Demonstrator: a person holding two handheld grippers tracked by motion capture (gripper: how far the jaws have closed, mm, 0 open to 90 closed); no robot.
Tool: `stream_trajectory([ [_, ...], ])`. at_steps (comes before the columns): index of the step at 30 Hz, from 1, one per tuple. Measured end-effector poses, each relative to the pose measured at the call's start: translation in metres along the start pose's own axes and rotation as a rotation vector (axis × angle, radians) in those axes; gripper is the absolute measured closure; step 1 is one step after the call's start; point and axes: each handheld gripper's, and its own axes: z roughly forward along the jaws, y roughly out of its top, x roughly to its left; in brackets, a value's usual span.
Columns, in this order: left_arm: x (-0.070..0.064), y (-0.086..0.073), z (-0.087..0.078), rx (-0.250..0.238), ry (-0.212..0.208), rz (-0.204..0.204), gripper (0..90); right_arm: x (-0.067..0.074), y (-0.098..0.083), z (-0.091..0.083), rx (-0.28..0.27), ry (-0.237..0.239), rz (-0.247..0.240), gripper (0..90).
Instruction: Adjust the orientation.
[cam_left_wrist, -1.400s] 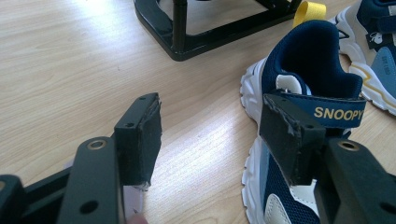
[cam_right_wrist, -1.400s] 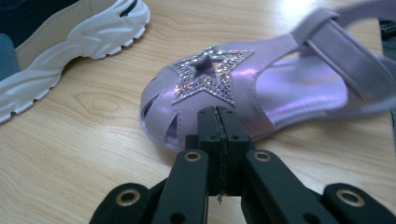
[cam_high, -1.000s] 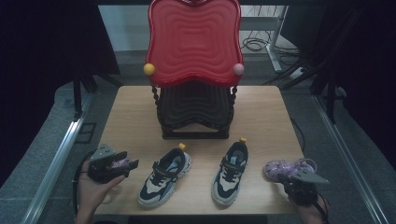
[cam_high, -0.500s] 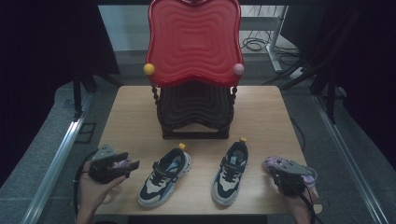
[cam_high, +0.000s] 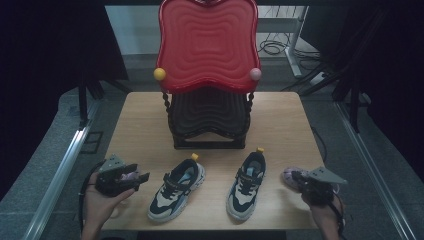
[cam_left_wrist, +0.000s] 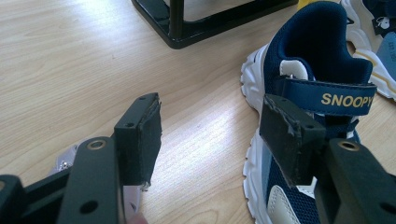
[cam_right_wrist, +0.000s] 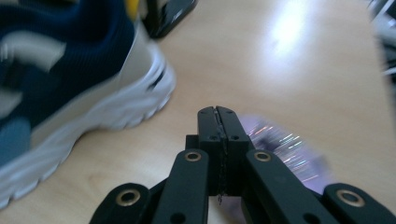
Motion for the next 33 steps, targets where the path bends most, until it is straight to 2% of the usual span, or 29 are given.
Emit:
stream_trajectory([
  [2, 0.000, 0.000, -0.001, -0.004, 0.002, -0.002, 39.4, -0.014, 0.007, -0.010, -0.018, -0.013, 0.007, 90.0],
  [3, 0.000, 0.000, -0.002, -0.005, 0.005, -0.003, 39.4, -0.031, 0.009, -0.019, -0.048, -0.048, 0.031, 90.0],
  [4, 0.001, 0.000, -0.003, -0.006, 0.006, -0.003, 39.4, -0.042, 0.007, -0.024, -0.070, -0.068, 0.051, 90.0],
  [5, 0.001, 0.000, -0.003, -0.007, 0.007, -0.002, 39.4, -0.042, 0.007, -0.024, -0.070, -0.068, 0.051, 90.0],
  [7, 0.001, 0.000, -0.004, -0.007, 0.010, -0.004, 39.4, -0.064, 0.001, -0.033, -0.091, -0.107, 0.087, 90.0],
  [10, 0.002, 0.000, -0.007, -0.017, -0.009, -0.011, 39.4, -0.093, -0.016, -0.042, -0.071, -0.161, 0.145, 90.0],
  [13, 0.002, 0.000, -0.009, -0.023, -0.030, -0.013, 39.4, -0.112, -0.033, -0.045, -0.044, -0.168, 0.195, 90.0],
  [16, 0.001, 0.000, -0.009, -0.024, -0.029, -0.007, 39.3, -0.117, -0.044, -0.043, -0.009, -0.159, 0.202, 90.0],
  [22, 0.005, -0.001, -0.013, -0.027, -0.012, -0.014, 39.3, -0.110, -0.054, -0.035, 0.051, -0.120, 0.152, 90.0],
  [27, 0.006, -0.002, -0.013, -0.028, -0.009, -0.016, 39.3, -0.104, -0.056, -0.040, 0.066, -0.100, 0.135, 90.0],
  [33, 0.007, -0.002, -0.015, -0.031, -0.003, -0.021, 39.3, -0.097, -0.059, -0.046, 0.071, -0.093, 0.148, 90.0],
])
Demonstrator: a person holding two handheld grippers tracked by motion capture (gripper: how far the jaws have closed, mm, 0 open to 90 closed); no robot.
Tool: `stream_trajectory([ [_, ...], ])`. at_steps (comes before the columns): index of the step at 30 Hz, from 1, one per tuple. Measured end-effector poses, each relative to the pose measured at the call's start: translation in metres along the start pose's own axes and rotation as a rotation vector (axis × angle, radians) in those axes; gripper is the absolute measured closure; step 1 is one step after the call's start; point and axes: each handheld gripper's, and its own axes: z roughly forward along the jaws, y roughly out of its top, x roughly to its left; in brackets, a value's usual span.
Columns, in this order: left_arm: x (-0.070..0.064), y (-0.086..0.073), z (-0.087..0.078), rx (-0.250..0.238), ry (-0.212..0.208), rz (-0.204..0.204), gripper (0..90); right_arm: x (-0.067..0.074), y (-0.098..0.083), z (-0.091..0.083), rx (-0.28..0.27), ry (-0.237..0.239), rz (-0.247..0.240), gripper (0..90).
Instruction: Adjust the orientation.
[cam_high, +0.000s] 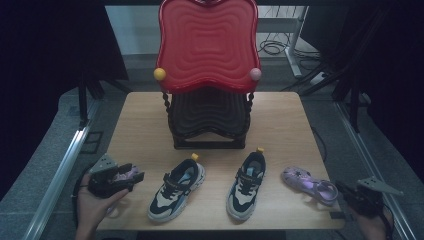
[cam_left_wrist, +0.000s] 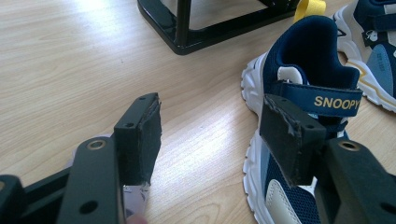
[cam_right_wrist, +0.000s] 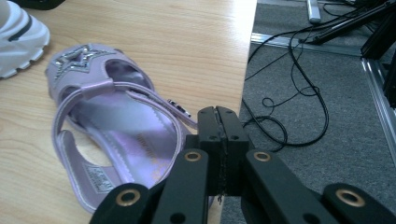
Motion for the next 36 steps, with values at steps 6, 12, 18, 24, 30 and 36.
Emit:
stream_trajectory([
  [6, 0.000, 0.000, 0.001, 0.003, 0.001, 0.001, 39.3, -0.001, -0.003, 0.003, 0.012, -0.011, 0.011, 90.0],
  [12, 0.001, -0.001, -0.001, 0.001, 0.002, 0.000, 39.3, 0.006, -0.005, -0.002, 0.023, 0.009, -0.001, 90.0],
  [18, 0.002, -0.001, -0.002, -0.002, 0.005, -0.002, 39.3, 0.010, -0.008, -0.008, 0.029, 0.020, 0.000, 90.0],
  [24, 0.003, -0.001, -0.003, -0.006, 0.009, -0.007, 39.3, 0.010, -0.011, -0.009, 0.034, 0.030, 0.013, 90.0],
  [30, 0.003, -0.001, -0.003, -0.006, 0.008, -0.006, 39.3, 0.015, -0.010, -0.012, 0.036, 0.044, 0.005, 90.0],
  [36, 0.004, -0.002, -0.004, -0.008, 0.008, -0.007, 39.3, 0.016, -0.010, -0.013, 0.035, 0.048, 0.006, 90.0],
])
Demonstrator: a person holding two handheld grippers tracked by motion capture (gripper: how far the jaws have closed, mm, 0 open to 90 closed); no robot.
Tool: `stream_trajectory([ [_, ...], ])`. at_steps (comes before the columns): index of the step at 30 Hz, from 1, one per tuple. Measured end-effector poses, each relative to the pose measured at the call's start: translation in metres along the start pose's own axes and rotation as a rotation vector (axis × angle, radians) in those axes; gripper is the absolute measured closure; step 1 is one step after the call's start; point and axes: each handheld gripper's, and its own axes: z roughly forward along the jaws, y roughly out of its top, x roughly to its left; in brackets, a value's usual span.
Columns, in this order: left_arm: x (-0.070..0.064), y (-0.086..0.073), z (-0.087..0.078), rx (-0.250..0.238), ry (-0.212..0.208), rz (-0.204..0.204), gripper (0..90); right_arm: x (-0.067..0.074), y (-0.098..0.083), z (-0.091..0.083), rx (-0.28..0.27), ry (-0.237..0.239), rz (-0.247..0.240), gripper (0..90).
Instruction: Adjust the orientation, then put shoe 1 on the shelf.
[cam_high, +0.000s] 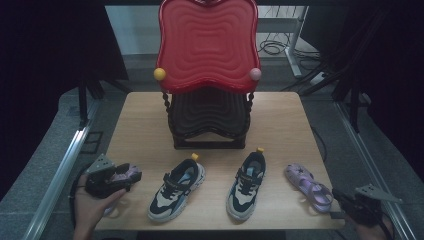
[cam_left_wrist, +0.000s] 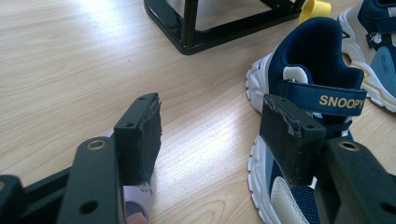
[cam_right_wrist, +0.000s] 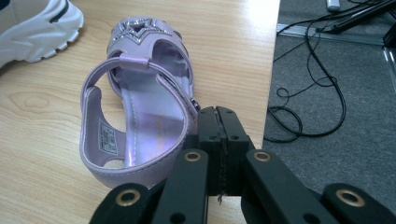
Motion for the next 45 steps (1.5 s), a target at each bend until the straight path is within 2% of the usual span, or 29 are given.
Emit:
stream_trajectory([
  [5, 0.001, 0.000, 0.000, 0.000, 0.005, -0.006, 39.3, -0.001, 0.000, 0.000, -0.007, -0.009, 0.000, 90.0],
  [12, 0.000, -0.001, 0.000, 0.000, 0.007, -0.005, 39.4, 0.009, 0.014, -0.005, -0.076, -0.029, -0.028, 90.0],
  [14, 0.000, -0.001, 0.000, -0.002, 0.009, -0.005, 39.4, 0.014, 0.020, -0.005, -0.093, -0.019, -0.041, 90.0],
  [17, 0.000, -0.001, -0.001, -0.004, 0.013, -0.008, 39.4, 0.019, 0.026, -0.001, -0.110, 0.021, -0.044, 89.9],
  [24, 0.000, -0.001, -0.002, -0.005, 0.018, -0.010, 39.4, 0.027, 0.031, 0.011, -0.119, 0.085, -0.046, 87.6],
  [29, 0.000, -0.002, -0.002, -0.003, 0.021, -0.010, 39.4, 0.029, 0.030, 0.012, -0.127, 0.112, -0.031, 79.7],
  [37, 0.000, -0.003, -0.014, -0.022, 0.043, -0.009, 39.4, 0.031, 0.030, 0.014, -0.129, 0.132, -0.028, 70.5],
  [41, 0.003, -0.011, -0.026, -0.039, 0.060, -0.030, 39.5, 0.032, 0.030, 0.014, -0.128, 0.129, -0.026, 66.7],
  [45, 0.009, -0.025, -0.039, -0.055, 0.076, -0.069, 39.6, 0.032, 0.031, 0.014, -0.130, 0.128, -0.023, 63.9],
])
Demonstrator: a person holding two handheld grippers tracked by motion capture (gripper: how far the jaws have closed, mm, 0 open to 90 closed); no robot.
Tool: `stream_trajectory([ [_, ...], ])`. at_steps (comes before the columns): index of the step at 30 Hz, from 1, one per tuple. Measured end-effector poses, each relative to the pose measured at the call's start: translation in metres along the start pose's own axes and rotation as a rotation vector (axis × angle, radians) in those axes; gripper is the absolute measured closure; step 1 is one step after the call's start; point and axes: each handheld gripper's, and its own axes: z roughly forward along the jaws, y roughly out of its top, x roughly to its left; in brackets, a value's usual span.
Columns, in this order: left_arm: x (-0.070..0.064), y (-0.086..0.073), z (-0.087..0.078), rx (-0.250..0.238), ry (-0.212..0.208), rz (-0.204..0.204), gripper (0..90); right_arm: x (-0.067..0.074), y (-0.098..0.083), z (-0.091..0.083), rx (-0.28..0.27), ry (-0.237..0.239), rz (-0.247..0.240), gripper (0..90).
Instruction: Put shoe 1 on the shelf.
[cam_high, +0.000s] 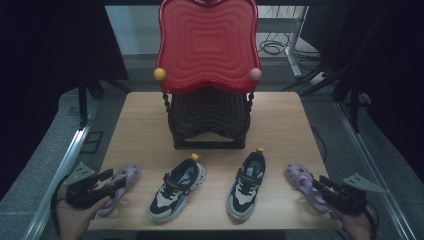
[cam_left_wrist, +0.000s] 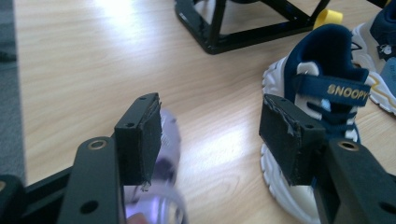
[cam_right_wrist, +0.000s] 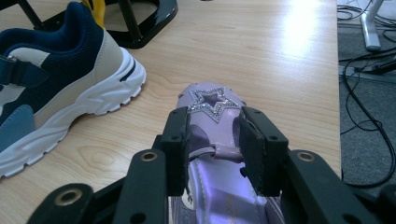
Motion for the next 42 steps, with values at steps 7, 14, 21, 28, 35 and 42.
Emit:
stream_trajectory([
  [7, 0.001, -0.026, -0.008, 0.018, 0.010, -0.034, 39.3, 0.003, 0.000, 0.001, -0.007, -0.012, -0.003, 62.9],
  [14, 0.008, -0.045, -0.007, 0.062, 0.016, -0.072, 40.3, 0.003, 0.000, 0.001, -0.010, -0.010, 0.000, 62.4],
  [21, 0.012, -0.053, 0.001, 0.118, 0.022, -0.071, 46.4, 0.005, -0.001, 0.003, 0.002, -0.004, 0.000, 62.2],
  [28, 0.014, -0.055, 0.009, 0.171, 0.018, -0.050, 67.0, 0.006, -0.001, 0.004, 0.006, -0.001, -0.007, 61.5],
  [35, 0.012, -0.054, 0.015, 0.203, 0.005, -0.028, 81.7, 0.005, -0.002, 0.004, 0.008, -0.002, -0.001, 60.9],
  [42, 0.015, -0.054, 0.014, 0.204, -0.006, -0.027, 84.4, 0.001, 0.003, -0.012, 0.046, 0.005, -0.029, 60.0],
])
